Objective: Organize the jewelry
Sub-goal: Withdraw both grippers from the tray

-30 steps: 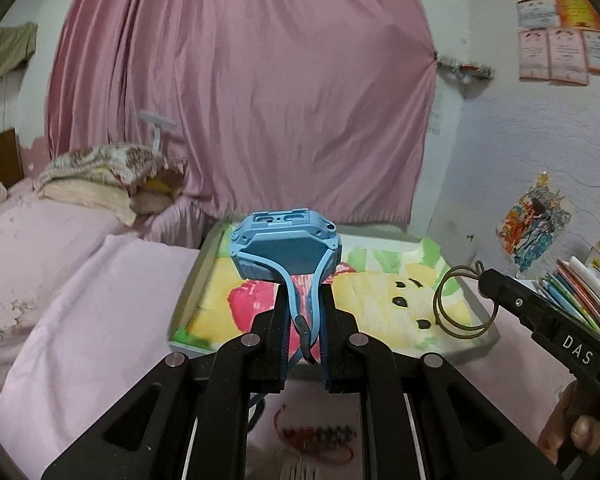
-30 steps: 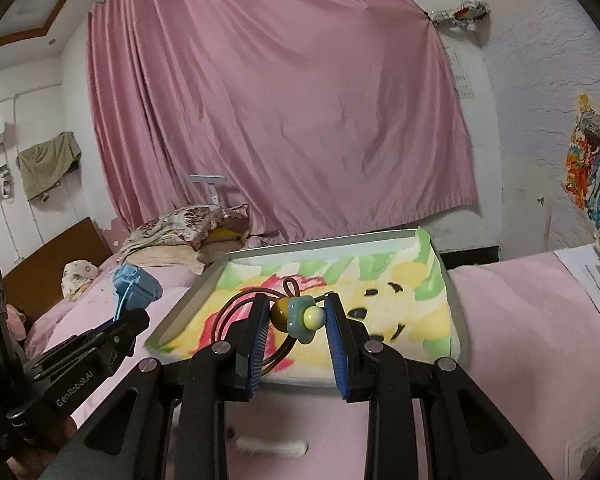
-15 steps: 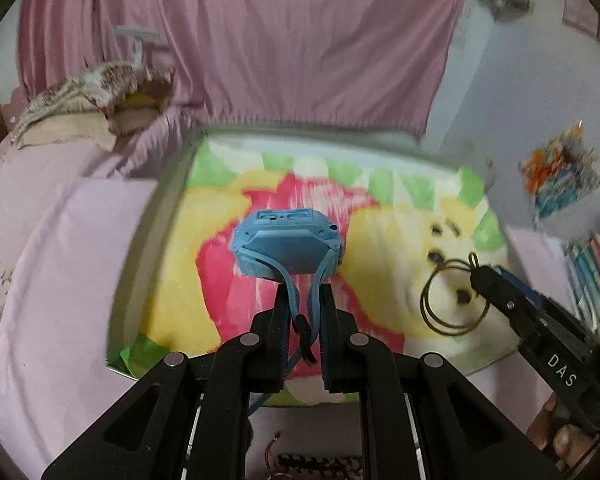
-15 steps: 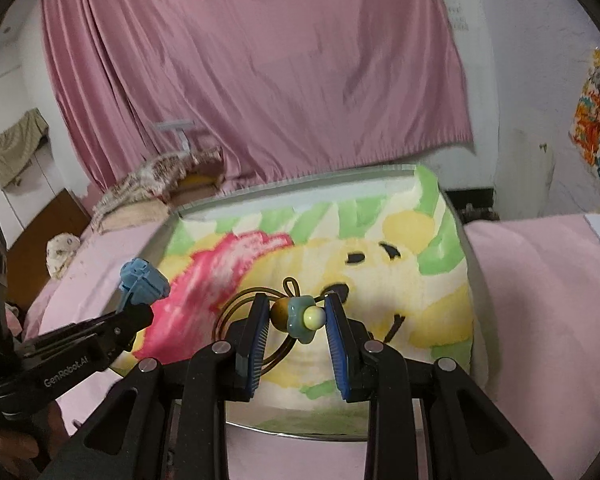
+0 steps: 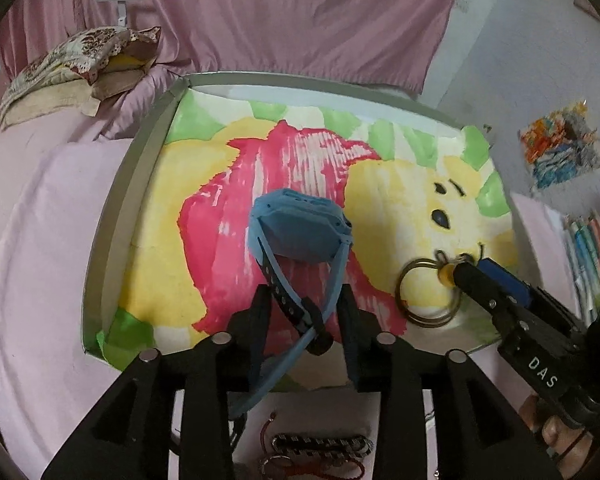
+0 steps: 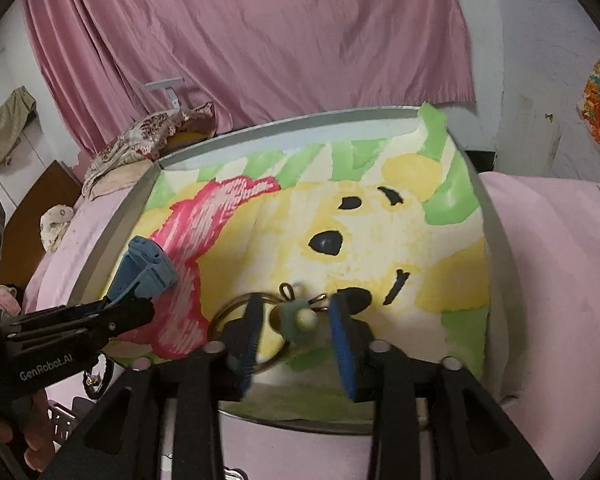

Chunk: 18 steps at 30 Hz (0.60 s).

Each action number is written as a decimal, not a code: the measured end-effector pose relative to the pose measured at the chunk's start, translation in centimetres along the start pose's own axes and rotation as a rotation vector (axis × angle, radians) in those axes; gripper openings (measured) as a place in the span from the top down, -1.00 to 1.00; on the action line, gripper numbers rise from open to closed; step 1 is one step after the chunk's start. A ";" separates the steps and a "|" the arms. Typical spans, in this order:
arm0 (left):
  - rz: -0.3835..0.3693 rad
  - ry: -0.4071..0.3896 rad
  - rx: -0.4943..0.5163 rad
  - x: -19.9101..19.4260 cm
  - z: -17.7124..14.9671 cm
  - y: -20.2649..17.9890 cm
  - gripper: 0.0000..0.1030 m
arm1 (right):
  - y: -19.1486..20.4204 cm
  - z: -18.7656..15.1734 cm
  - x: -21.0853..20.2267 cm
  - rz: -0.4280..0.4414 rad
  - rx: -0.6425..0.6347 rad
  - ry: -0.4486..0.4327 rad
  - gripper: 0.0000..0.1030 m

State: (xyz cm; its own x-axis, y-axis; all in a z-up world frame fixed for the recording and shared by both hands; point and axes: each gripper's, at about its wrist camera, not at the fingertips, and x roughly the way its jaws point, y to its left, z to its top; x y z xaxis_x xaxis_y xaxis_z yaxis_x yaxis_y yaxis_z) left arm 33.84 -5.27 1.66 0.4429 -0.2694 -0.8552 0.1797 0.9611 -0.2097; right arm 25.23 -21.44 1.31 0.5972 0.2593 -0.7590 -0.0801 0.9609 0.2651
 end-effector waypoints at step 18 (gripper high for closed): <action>-0.058 -0.436 0.033 -9.5 -7.4 -0.5 -0.43 | 1.8 -5.0 -10.6 -0.036 -0.044 -0.369 -1.00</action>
State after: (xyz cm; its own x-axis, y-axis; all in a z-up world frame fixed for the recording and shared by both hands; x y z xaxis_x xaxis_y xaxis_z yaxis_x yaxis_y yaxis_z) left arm 23.02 -2.74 6.41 0.7591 -0.3302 -0.5611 0.2403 0.9431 -0.2299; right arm 14.79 -21.98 6.82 0.8469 0.1802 -0.5003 -0.0834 0.9742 0.2097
